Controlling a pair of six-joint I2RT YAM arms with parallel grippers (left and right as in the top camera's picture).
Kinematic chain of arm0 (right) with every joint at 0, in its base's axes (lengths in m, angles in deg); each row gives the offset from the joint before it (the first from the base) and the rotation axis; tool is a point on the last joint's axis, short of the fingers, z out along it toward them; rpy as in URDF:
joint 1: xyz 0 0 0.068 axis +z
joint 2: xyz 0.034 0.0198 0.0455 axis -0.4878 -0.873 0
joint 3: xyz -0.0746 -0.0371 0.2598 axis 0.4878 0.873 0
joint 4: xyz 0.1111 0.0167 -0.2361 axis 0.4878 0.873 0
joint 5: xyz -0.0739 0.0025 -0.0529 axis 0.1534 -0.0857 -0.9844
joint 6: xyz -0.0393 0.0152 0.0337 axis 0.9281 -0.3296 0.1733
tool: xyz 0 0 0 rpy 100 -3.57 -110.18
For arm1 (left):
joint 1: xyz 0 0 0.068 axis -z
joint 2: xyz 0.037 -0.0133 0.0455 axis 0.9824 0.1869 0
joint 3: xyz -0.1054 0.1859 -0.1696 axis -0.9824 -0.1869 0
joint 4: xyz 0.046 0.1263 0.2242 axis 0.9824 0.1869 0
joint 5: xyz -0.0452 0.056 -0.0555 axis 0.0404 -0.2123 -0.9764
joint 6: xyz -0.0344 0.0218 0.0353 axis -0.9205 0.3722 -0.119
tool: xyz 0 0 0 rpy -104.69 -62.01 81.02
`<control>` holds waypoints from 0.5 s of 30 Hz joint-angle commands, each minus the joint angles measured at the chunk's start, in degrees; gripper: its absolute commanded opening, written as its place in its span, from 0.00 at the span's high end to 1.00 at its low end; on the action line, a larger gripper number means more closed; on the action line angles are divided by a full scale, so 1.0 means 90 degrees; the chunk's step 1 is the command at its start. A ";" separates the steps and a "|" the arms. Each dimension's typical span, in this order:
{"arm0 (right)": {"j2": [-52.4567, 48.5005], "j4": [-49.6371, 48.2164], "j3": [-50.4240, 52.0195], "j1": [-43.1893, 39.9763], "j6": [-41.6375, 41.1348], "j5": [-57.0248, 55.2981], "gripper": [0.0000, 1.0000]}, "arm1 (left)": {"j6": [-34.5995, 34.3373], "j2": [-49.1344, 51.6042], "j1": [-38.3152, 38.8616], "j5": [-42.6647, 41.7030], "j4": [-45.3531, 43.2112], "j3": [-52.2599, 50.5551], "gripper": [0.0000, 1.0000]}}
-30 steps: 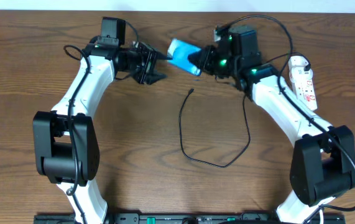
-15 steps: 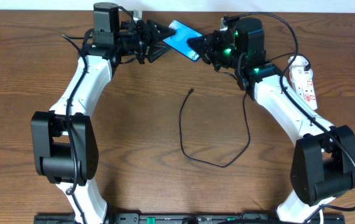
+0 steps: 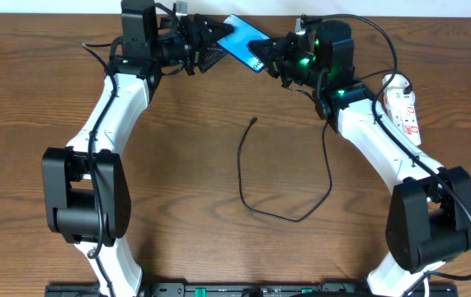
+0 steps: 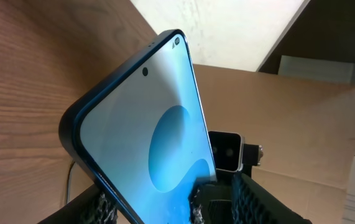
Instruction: Plug charger to phone and switch on socket
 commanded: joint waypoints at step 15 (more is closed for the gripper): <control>0.0056 -0.0391 -0.0066 0.0102 -0.1095 0.0359 0.99 | -0.0391 -0.0153 -0.0102 0.0209 -0.0401 0.0119 0.44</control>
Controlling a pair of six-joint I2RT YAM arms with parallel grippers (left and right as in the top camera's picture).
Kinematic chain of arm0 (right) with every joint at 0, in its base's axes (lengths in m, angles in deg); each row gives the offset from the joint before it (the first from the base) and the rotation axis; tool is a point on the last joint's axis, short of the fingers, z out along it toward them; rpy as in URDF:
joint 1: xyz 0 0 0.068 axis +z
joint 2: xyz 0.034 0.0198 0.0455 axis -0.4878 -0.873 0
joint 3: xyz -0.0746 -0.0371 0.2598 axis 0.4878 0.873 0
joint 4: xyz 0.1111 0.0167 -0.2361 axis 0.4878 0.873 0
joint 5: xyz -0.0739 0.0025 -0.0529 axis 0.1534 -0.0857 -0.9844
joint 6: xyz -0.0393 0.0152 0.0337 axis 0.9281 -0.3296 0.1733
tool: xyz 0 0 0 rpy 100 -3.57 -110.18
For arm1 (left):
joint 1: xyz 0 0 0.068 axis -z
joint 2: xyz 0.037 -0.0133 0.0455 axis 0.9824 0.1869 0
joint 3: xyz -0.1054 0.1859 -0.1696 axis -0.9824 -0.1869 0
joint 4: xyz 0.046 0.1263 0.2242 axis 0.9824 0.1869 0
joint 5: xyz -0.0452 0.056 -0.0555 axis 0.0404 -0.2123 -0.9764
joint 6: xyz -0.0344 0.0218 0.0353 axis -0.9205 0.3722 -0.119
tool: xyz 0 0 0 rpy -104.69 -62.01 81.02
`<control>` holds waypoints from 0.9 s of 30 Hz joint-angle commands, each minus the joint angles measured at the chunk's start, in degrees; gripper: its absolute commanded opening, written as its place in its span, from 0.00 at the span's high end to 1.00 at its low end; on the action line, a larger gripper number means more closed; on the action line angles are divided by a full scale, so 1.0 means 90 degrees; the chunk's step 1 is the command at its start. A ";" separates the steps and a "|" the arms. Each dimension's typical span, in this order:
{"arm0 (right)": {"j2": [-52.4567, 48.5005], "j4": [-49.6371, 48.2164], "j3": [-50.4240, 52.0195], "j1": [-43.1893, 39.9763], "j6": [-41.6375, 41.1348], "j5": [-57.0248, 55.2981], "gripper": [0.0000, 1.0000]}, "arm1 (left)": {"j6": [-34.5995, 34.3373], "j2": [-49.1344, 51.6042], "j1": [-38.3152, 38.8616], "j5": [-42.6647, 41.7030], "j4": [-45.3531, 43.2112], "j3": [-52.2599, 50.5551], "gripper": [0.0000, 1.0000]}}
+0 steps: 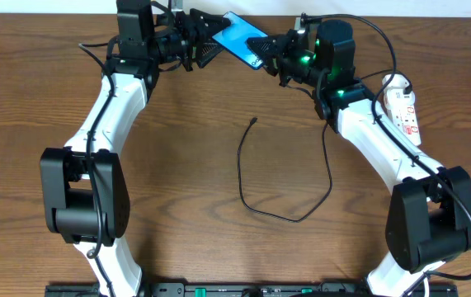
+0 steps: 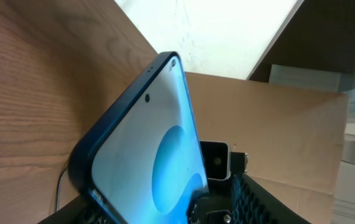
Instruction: Plug charger to phone and switch on socket
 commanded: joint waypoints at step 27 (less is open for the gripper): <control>0.0041 -0.0194 -0.0066 0.0206 -0.2028 -0.0204 0.99 | -0.0046 -0.0153 -0.0015 0.0010 -0.0223 0.0119 0.51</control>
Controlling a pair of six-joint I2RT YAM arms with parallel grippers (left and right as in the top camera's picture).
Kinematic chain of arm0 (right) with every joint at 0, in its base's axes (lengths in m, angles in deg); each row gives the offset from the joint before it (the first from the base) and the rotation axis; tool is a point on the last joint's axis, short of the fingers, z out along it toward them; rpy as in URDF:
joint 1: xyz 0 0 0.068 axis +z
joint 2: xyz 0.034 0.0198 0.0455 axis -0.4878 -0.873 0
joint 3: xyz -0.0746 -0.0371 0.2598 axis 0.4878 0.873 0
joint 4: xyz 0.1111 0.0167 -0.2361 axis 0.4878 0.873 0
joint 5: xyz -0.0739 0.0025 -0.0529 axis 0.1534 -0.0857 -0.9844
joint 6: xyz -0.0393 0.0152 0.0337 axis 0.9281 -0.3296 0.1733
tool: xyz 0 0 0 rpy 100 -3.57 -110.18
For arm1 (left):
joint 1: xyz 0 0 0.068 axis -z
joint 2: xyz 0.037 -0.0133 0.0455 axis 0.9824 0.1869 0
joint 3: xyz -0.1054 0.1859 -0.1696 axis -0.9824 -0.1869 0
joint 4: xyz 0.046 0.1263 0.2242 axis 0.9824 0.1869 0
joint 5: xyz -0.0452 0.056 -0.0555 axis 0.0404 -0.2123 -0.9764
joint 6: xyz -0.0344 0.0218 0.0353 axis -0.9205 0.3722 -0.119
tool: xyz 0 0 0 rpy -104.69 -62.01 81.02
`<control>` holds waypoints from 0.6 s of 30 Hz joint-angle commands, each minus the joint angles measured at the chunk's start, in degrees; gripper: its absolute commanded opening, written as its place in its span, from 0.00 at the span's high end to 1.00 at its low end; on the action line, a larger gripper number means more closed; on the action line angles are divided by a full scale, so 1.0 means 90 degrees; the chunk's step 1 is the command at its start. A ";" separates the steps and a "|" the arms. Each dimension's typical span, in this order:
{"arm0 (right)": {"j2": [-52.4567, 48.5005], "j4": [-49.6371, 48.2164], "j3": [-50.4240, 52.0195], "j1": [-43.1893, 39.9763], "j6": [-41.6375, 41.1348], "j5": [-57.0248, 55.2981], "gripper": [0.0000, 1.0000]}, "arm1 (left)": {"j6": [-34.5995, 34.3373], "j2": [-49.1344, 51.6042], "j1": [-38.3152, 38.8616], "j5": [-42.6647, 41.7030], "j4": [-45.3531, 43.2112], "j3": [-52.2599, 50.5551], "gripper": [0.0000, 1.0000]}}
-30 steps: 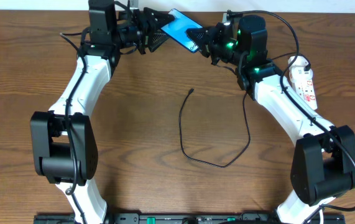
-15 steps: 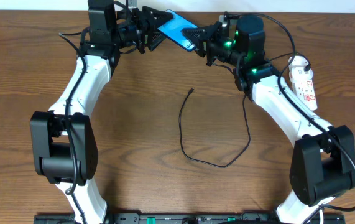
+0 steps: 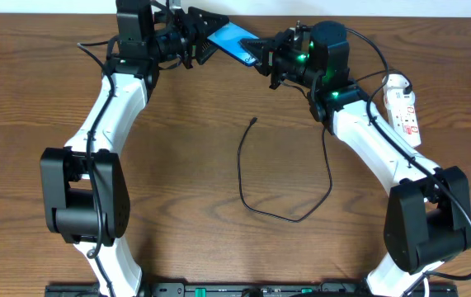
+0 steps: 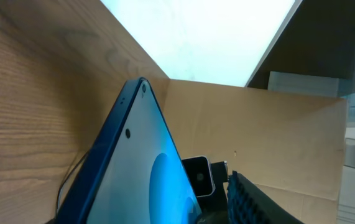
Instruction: Plug charger to phone and switch on socket
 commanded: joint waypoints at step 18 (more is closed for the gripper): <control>0.0029 -0.0068 -0.0068 0.0384 -0.0143 -0.1197 0.99 | -0.1297 -0.0153 -0.0015 -0.0646 -0.0039 0.0119 0.60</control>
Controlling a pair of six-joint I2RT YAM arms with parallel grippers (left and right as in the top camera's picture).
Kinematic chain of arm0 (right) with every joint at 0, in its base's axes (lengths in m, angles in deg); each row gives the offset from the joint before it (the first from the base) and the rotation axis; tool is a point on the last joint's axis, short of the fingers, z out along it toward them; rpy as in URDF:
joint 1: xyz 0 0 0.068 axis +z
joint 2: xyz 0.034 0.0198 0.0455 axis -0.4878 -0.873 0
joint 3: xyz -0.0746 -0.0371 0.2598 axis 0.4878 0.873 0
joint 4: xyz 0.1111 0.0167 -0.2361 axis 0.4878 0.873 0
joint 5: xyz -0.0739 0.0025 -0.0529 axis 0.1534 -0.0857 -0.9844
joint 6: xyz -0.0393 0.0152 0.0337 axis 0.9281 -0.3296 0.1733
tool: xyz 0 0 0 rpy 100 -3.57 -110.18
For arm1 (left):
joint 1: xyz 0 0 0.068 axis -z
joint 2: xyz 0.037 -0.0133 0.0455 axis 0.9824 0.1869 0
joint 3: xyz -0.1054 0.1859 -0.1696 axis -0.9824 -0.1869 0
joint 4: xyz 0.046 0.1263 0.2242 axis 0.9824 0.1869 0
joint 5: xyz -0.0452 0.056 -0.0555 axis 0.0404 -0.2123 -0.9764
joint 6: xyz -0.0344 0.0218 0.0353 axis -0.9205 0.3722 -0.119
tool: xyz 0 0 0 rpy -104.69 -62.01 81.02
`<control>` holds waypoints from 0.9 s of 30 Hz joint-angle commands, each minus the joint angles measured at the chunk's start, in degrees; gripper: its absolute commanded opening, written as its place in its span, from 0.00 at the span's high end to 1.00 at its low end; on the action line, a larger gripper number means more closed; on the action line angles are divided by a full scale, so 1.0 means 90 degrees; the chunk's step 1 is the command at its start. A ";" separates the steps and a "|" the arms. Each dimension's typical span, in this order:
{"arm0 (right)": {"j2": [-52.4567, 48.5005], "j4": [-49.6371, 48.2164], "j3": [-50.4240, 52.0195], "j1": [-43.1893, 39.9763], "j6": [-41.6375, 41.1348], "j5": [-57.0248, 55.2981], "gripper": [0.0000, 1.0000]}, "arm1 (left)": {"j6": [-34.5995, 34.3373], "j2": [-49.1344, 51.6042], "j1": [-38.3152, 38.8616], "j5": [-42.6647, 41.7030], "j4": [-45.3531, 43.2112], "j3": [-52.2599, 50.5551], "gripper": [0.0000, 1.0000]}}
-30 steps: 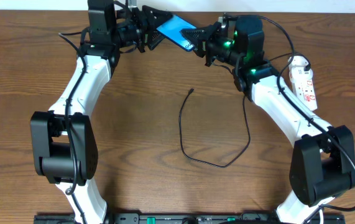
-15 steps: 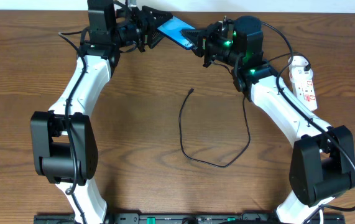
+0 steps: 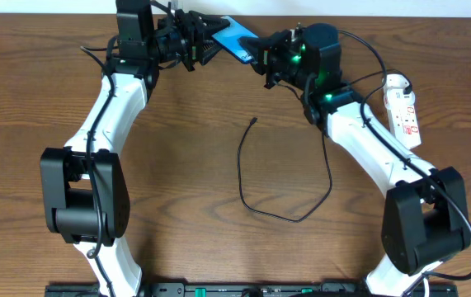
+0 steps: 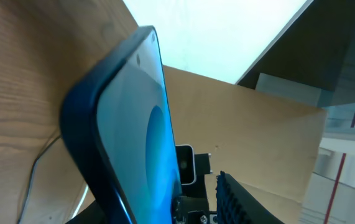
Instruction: Plug charger to phone and switch on socket
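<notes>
A blue phone (image 3: 235, 36) (image 4: 133, 124) is held off the table at the far edge, tilted nearly edge-on in the left wrist view. My right gripper (image 3: 262, 54) is shut on its right end. My left gripper (image 3: 208, 37) (image 4: 171, 208) stands open around the phone's left end, and a gap shows between the phone and the ribbed pad (image 4: 245, 199). The black charger cable (image 3: 242, 177) lies loose on the table, its plug tip (image 3: 254, 121) pointing up-table. The white socket strip (image 3: 405, 103) lies at the right. Its switch is too small to read.
The cable loops across the table's middle and runs up under my right arm (image 3: 367, 148). A brown cardboard wall (image 4: 258, 137) stands behind the table's far edge. My left arm (image 3: 111, 107) spans the left side.
My right gripper has moved a little to the left with the phone. In the left wrist view the phone now stands closer and more edge-on. The cable and the socket strip have not moved.
At first the phone hung between both grippers at the far edge, its screen broadly facing my left wrist camera. At each later moment it was turned more edge-on and sat nearer the far edge. The cable stayed put throughout.
</notes>
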 commanded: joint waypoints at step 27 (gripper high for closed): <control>0.0029 -0.0486 -0.0068 0.0253 -0.0049 -0.0325 0.99 | -0.0629 -0.0153 -0.0015 -0.0495 -0.0053 0.0119 0.68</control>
